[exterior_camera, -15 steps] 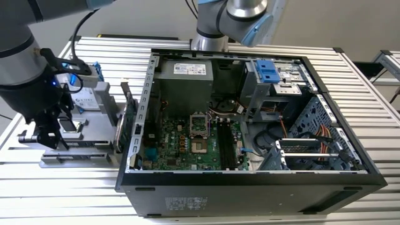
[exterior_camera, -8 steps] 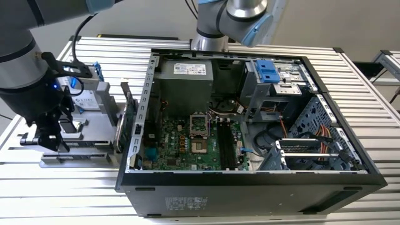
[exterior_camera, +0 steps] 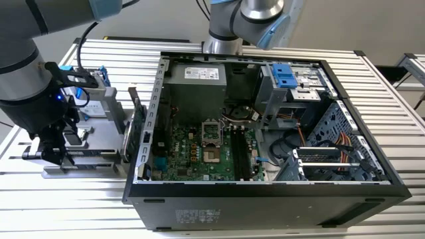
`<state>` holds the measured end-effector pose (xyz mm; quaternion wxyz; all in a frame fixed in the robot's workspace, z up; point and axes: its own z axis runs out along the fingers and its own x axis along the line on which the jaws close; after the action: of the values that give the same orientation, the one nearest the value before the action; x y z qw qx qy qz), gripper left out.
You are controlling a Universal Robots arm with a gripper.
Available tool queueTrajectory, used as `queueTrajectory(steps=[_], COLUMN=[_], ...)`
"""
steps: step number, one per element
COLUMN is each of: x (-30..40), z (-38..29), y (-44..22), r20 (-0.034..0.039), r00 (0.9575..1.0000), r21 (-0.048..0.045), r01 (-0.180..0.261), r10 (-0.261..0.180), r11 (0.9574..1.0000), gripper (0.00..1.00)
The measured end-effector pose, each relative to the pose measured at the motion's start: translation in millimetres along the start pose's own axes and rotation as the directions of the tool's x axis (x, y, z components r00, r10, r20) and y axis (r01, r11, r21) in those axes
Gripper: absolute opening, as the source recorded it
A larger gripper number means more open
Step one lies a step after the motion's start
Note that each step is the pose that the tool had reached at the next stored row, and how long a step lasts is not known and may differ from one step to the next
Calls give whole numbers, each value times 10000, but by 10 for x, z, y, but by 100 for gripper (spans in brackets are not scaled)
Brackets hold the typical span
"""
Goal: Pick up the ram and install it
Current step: 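Pick up the ram and move it above insertion slot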
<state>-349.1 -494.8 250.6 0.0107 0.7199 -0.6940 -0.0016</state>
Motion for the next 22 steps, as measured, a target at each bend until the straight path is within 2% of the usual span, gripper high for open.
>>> queueTrajectory(steps=[22], x=[76], z=[216], y=[7], r20=[3], r00=[10000], r21=[0], r01=[-1], r10=[1], r11=[10000], gripper=[100])
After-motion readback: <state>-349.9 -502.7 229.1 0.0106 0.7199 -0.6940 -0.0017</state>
